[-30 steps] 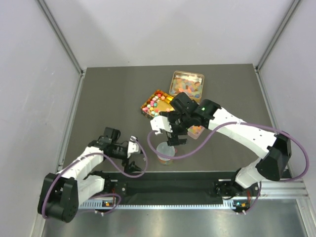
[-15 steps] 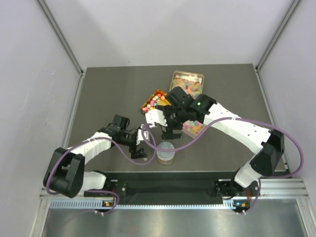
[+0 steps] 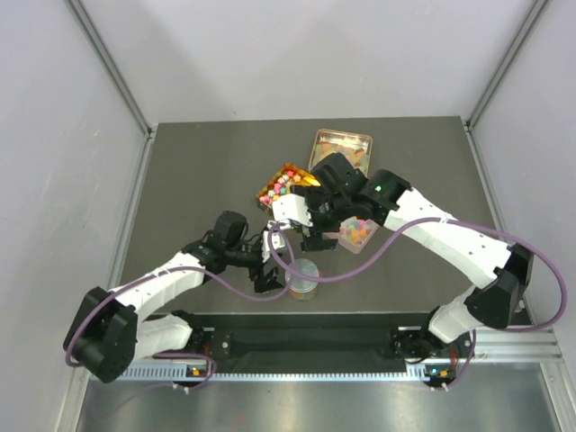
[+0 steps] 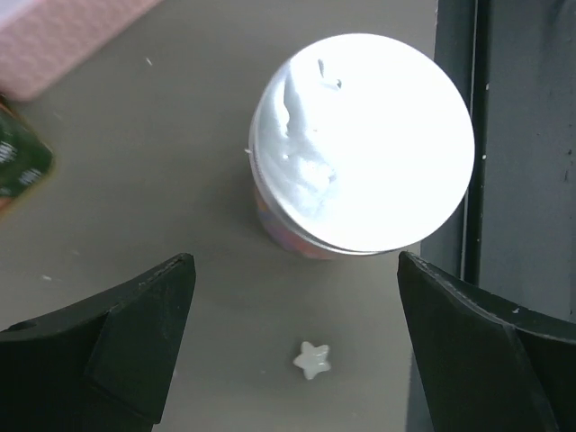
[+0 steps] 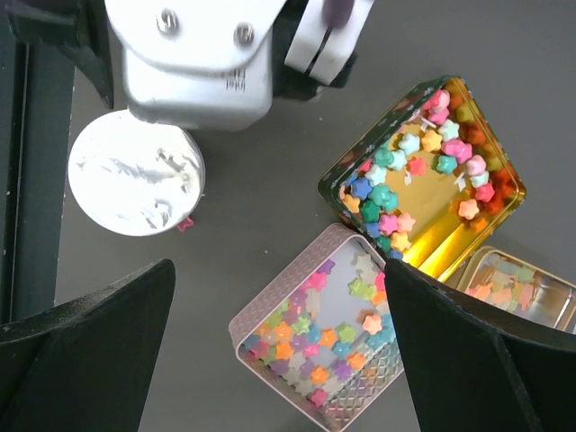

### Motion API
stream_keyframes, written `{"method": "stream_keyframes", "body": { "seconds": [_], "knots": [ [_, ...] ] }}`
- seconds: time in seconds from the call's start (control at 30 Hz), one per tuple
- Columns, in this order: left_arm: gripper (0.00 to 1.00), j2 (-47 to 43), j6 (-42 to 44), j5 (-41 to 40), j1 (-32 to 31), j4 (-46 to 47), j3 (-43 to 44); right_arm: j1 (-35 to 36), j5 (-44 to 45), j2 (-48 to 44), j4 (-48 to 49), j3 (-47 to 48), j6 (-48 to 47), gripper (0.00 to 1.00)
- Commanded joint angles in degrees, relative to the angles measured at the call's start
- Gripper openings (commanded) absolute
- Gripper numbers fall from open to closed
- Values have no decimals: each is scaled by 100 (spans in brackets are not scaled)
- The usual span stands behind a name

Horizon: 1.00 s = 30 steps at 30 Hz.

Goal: Pack the candies
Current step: Screw the bottle lid onto the packing bottle.

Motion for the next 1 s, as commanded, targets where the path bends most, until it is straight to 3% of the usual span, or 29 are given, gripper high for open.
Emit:
{"method": "stream_keyframes", "body": {
  "seconds": [0.0, 0.13, 0.43, 0.67, 0.97],
  "knots": [
    [98, 136, -980, -949, -458, 694, -57, -40, -30, -399, -50, 94, -137, 100],
    [97, 401, -1382, -1248, -687, 537, 224, -57, -4, -531, -252, 129, -269, 100],
    [98, 708, -1420, -1565, -1083, 659, 330, -145, 58, -706, -332, 103, -507, 100],
    [95, 1007, -1999, -1864, -1627, 1667, 120, -215, 66, -865, -147, -213, -524, 100],
    [92, 1112, -2949, -3225, -1751, 3303, -706, -637, -301, -1120, 28, -468, -350, 100]
  ]
}}
